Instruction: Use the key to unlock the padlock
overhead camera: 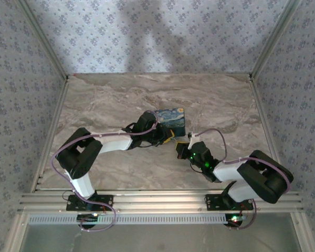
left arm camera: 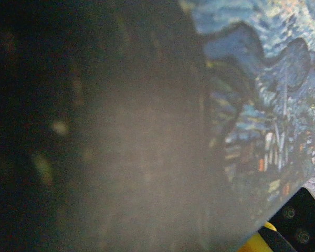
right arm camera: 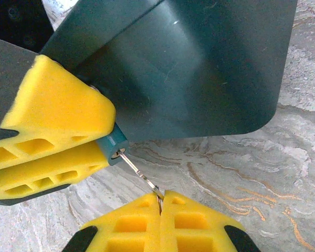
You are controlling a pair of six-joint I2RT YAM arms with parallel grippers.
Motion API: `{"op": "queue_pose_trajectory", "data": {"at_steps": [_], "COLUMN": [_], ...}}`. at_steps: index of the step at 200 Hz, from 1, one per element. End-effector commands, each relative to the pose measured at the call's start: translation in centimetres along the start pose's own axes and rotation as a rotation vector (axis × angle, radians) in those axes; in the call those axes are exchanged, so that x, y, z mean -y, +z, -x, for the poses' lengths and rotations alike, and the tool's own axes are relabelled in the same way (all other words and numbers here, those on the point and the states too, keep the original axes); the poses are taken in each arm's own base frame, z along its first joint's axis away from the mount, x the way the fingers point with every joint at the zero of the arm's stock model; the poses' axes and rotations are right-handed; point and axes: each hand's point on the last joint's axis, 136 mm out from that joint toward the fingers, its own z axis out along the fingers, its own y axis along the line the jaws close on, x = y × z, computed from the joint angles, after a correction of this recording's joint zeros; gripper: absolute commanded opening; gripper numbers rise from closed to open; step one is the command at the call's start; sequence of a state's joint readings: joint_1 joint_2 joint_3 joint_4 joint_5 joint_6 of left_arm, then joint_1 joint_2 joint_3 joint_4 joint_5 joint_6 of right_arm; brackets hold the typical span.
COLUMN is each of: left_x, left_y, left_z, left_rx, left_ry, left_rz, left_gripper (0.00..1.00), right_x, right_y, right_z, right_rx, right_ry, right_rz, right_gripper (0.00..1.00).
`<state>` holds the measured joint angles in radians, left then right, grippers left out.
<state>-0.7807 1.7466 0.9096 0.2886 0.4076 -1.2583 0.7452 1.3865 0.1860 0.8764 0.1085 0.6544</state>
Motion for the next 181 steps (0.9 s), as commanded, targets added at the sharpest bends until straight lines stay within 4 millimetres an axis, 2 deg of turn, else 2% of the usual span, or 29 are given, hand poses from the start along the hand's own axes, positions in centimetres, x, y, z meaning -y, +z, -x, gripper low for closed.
{"op": "queue_pose_trajectory", "data": {"at_steps": [1,57,181], "left_x": [1.1,1.1,0.6], "left_y": [0.0,0.1,0.7], "left_z": [-0.2,-0.3,-0.9], "left_rx": [-0.005,-0.008,-0.018], "left_ry": [0.012,0.015,0.022], "left_rz": [-0.032,-0.034,-0.009], "left_gripper": [0.14,0.14,0.14], "right_x": [-1.2,-1.2,-3.0], "right_y": [0.3,0.5,1.1], "right_z": [0.9,1.0,3.9], "right_rx": [0.027,0.031,0.132], "right_ry": [-0.014,-0.014,-0.078], "right_rz": [0.034,0.033,0.106], "right_gripper": [0.0,0.0,0.0]}}
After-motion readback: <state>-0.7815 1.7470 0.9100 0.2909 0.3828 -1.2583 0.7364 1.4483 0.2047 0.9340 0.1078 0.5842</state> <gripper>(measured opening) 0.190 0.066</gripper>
